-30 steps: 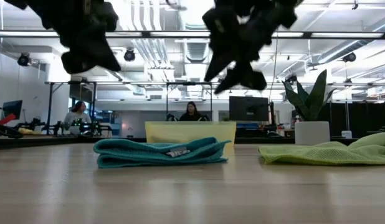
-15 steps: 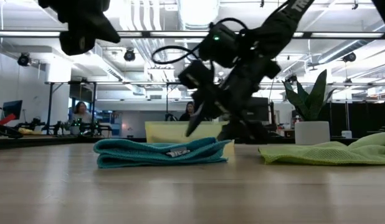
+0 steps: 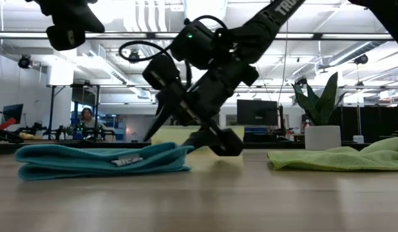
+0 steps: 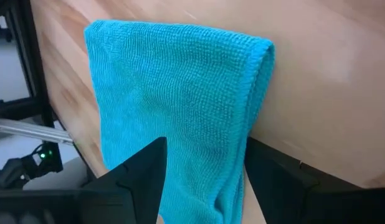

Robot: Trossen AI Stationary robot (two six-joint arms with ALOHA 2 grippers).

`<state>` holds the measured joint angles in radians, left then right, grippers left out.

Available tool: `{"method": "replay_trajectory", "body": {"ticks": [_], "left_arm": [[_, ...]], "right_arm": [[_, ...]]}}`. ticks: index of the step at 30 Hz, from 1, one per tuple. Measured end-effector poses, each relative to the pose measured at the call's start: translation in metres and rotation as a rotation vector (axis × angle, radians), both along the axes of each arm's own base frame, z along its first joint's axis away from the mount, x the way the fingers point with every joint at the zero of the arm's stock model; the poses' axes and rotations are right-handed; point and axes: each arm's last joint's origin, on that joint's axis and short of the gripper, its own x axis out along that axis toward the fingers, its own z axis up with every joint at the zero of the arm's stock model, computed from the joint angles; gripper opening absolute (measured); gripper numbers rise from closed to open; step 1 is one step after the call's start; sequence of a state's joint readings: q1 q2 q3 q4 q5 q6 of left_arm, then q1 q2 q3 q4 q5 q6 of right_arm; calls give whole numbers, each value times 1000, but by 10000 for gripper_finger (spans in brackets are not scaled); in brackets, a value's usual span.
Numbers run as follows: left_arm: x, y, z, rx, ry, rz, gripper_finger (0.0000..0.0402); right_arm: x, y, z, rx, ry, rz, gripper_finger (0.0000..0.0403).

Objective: Fold microfiber towels
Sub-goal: Stack the blue microfiber cloth on the gray microfiber cloth in the bin

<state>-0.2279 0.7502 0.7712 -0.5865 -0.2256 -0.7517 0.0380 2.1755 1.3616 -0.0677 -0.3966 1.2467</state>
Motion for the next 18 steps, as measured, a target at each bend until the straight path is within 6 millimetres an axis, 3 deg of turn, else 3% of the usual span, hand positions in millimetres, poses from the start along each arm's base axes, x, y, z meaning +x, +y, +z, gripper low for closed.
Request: {"method": "replay_trajectory", "body": {"ticks": [7, 18], "left_arm": [[0, 0, 0, 29, 1, -17, 0], [8, -3, -6, 22, 45, -34, 0]], "right_arm": [[-3, -1, 22, -130, 152, 34, 208], [10, 11, -2, -37, 78, 22, 208]]}}
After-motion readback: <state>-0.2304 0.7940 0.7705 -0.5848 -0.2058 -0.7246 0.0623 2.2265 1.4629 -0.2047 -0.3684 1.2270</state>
